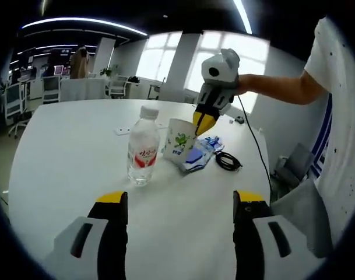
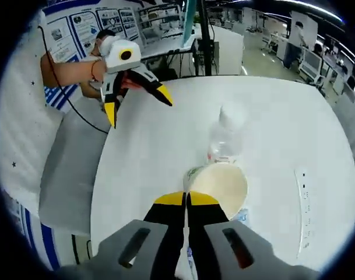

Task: Arrange the tabletop items into an orderly group along one side of the table until the central work area is clear of visible clutter.

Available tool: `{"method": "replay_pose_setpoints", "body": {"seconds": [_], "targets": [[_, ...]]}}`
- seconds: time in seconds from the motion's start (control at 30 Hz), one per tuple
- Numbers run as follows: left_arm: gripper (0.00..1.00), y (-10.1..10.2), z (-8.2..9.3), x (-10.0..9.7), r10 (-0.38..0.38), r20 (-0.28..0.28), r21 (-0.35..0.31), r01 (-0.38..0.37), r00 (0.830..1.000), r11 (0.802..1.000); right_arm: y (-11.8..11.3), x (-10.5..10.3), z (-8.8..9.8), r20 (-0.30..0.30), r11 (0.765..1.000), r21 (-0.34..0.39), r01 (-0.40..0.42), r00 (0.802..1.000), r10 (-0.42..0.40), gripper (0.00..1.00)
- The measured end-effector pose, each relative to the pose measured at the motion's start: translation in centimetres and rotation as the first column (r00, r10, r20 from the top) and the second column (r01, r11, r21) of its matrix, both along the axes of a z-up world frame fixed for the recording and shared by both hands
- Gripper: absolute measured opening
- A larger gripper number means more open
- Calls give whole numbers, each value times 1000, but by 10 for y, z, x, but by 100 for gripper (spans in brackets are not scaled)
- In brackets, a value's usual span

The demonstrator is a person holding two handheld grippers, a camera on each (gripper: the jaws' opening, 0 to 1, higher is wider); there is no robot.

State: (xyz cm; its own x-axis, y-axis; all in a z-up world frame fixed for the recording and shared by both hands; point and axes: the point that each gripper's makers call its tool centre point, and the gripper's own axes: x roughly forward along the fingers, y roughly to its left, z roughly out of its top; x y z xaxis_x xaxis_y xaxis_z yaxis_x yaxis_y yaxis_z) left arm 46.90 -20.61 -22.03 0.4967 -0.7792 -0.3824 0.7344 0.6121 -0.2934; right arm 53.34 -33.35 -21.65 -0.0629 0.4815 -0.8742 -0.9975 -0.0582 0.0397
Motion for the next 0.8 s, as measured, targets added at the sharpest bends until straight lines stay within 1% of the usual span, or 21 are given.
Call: {"method": "replay_pose_setpoints", "body": {"seconds": [0.03,0.07,0.17,0.27,0.37,0.4,0.47,0.6,0.63,0.73,0.8], "targets": [[75,0,0,0,2,0,-1,-2,1000,1000,-1,1,-4,27,999,-32,-30,999,31,0],[75,1,0,0,4,0,-1,-4,1000,1000,-1,2,-7,35,998,-44,-38,999,40,0],[75,3,0,0,9,0,-1,-9,1000,1000,4,4,-13,62,996,-59,-66,996,70,0],[75,5,-2,-1,14,-2,3,-14,1000,1000,3,12,-23,125,984,-125,-127,982,143,0],[75,5,-4,-3,18,-8,0,-18,1000,1000,5,12,-30,134,976,-152,-157,975,177,0],[75,5,-5,-3,19,-9,0,-19,1000,1000,4,18,-33,160,969,-172,-177,966,205,0],[75,6,-6,-4,23,-13,0,-23,1000,1000,4,20,-37,173,961,-192,-197,957,231,0],[75,6,-7,-5,27,-18,-2,-27,999,1000,2,22,-47,177,945,-227,-235,944,277,0],[75,6,-7,-5,27,-18,-2,-27,999,1000,2,22,-49,187,939,-235,-250,937,297,0],[75,7,-8,-5,29,-21,-2,-29,999,1000,3,20,-53,195,933,-243,-265,929,315,0],[75,7,-9,-5,28,-21,1,-28,999,1000,3,21,-55,208,926,-256,-279,919,335,0]]}}
